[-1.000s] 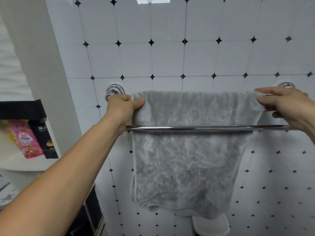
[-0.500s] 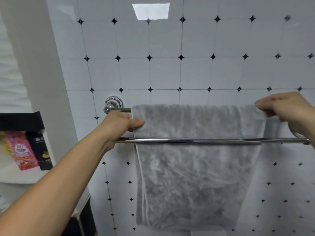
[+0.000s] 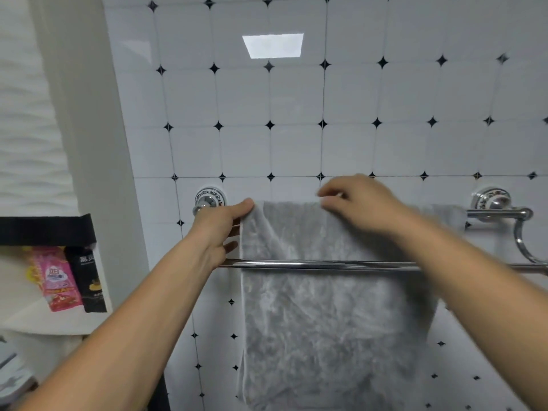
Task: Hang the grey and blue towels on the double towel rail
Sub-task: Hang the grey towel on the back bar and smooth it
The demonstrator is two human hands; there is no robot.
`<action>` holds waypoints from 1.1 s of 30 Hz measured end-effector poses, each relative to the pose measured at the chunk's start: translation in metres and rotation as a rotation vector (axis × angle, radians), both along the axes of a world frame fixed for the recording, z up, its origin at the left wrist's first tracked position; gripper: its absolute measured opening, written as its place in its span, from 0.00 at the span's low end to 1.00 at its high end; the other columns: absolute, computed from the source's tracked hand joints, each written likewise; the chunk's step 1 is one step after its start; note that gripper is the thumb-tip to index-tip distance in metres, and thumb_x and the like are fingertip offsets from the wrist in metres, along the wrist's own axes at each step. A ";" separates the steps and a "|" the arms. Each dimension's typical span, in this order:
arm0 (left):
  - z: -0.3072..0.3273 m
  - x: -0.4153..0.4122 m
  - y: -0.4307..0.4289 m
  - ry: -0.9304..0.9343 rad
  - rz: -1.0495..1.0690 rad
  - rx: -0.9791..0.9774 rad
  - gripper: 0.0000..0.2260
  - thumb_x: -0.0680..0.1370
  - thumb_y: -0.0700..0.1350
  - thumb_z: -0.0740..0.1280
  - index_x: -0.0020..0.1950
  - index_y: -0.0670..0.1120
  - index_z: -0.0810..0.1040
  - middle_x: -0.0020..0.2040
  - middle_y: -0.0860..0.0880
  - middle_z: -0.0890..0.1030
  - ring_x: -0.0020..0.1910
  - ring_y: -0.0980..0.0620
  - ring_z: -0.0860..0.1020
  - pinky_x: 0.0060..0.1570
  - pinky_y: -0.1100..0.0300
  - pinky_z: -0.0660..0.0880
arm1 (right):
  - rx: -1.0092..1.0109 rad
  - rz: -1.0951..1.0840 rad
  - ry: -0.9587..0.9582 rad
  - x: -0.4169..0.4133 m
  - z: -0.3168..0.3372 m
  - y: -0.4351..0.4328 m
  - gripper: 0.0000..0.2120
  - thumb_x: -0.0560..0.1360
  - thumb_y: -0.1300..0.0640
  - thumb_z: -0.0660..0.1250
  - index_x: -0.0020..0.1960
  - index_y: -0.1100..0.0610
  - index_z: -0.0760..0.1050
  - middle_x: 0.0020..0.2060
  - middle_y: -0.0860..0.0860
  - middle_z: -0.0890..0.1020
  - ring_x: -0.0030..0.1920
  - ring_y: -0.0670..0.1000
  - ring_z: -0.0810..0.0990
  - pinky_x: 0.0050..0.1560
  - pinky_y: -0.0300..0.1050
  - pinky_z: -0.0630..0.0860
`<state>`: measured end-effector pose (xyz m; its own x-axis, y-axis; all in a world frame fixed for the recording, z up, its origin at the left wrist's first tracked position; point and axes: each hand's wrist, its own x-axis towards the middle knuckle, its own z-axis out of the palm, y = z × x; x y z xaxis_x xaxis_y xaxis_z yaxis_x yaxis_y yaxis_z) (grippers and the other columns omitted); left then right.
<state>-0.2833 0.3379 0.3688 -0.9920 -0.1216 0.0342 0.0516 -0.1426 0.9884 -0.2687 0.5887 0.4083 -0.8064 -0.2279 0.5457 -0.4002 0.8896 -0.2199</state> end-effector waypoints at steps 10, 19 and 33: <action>0.007 0.009 -0.001 0.057 0.076 -0.058 0.02 0.71 0.43 0.70 0.40 0.47 0.78 0.27 0.54 0.79 0.26 0.56 0.76 0.42 0.56 0.67 | 0.051 0.042 -0.010 -0.052 0.015 -0.092 0.05 0.73 0.50 0.66 0.40 0.49 0.77 0.41 0.41 0.78 0.48 0.51 0.77 0.41 0.44 0.67; 0.011 -0.003 0.004 0.097 0.165 -0.110 0.11 0.69 0.47 0.77 0.44 0.42 0.81 0.41 0.46 0.86 0.31 0.53 0.82 0.28 0.63 0.71 | -0.099 0.187 -0.112 -0.052 0.013 -0.073 0.05 0.74 0.48 0.66 0.47 0.45 0.80 0.47 0.44 0.83 0.51 0.49 0.79 0.53 0.47 0.75; 0.013 -0.010 0.001 0.281 0.220 -0.345 0.16 0.67 0.40 0.79 0.51 0.44 0.78 0.37 0.45 0.77 0.26 0.51 0.70 0.19 0.67 0.65 | -0.104 -0.187 -0.160 0.024 0.007 0.170 0.09 0.70 0.60 0.76 0.41 0.46 0.80 0.36 0.49 0.83 0.34 0.43 0.78 0.40 0.42 0.75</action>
<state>-0.2934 0.3389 0.3820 -0.8906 -0.2614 0.3721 0.3151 0.2351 0.9195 -0.2443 0.7591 0.4150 -0.9072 -0.0158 0.4205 -0.1835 0.9142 -0.3614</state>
